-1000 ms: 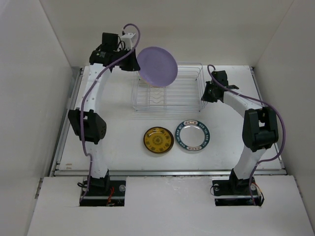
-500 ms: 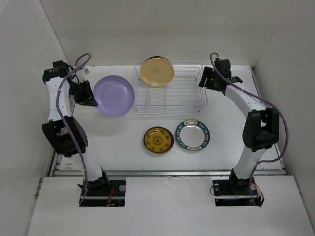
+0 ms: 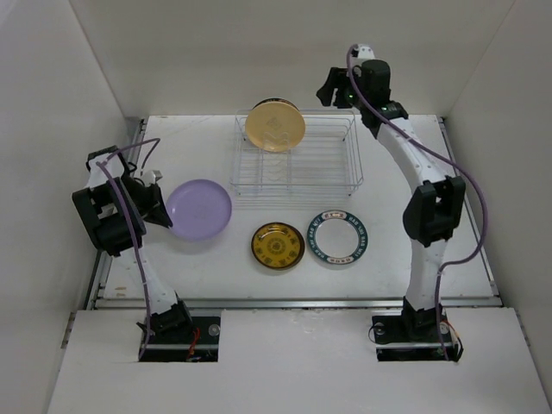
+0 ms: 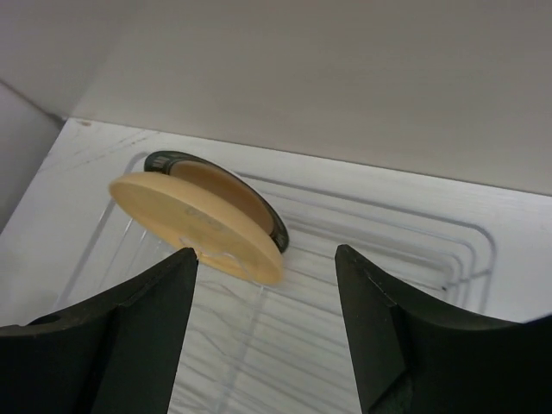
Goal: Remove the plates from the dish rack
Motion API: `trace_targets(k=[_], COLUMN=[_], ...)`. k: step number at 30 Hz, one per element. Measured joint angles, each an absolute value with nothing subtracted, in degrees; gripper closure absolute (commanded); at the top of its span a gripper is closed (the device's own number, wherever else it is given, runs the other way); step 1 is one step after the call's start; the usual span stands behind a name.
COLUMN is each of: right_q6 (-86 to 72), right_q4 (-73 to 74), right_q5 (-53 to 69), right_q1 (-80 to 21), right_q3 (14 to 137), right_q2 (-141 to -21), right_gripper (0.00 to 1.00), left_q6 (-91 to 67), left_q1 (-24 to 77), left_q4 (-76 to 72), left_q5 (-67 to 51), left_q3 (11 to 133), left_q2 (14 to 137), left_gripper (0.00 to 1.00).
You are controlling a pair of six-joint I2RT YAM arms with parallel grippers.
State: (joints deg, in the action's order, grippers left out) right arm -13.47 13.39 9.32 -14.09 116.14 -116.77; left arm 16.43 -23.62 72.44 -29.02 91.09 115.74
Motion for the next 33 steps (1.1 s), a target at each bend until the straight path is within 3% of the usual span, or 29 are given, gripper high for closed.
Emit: trace_targets(k=[10, 13, 16, 22, 25, 28, 33], right_q6=[-12.3, -11.9, -11.9, -12.3, -12.3, -12.2, -10.7], right_q4=[11.1, 9.9, 8.3, 6.0, 5.2, 4.3, 2.2], right_q5=[15.3, 15.6, 15.5, 12.6, 9.7, 8.3, 6.7], right_q1=[-19.9, -20.4, -20.4, -20.6, -21.0, -21.1, -21.0], right_q3=[124.4, 124.9, 125.7, 126.0, 126.0, 126.0, 124.9], right_q2=[-133.8, -135.6, -136.7, -138.0, -138.4, -138.5, -138.3], right_gripper=[0.32, 0.34, 0.38, 0.40, 0.49, 0.72, 0.80], left_q6=[16.4, 16.4, 16.3, 16.0, 16.0, 16.0, 16.0], left_q1=[-24.2, -24.1, -24.1, -24.1, -24.1, -24.1, -24.1], left_q4=[70.9, 70.4, 70.4, 70.3, 70.3, 70.0, 69.9], left_q5=[-25.6, -25.0, -24.7, -24.5, -24.4, -24.3, -24.1], left_q3=[90.3, 89.3, 88.8, 88.8, 88.8, 88.8, 88.6], left_q2=[122.5, 123.7, 124.0, 124.0, 124.0, 123.9, 123.9], left_gripper=[0.99, 0.76, 0.61, 0.60, 0.60, 0.60, 0.60])
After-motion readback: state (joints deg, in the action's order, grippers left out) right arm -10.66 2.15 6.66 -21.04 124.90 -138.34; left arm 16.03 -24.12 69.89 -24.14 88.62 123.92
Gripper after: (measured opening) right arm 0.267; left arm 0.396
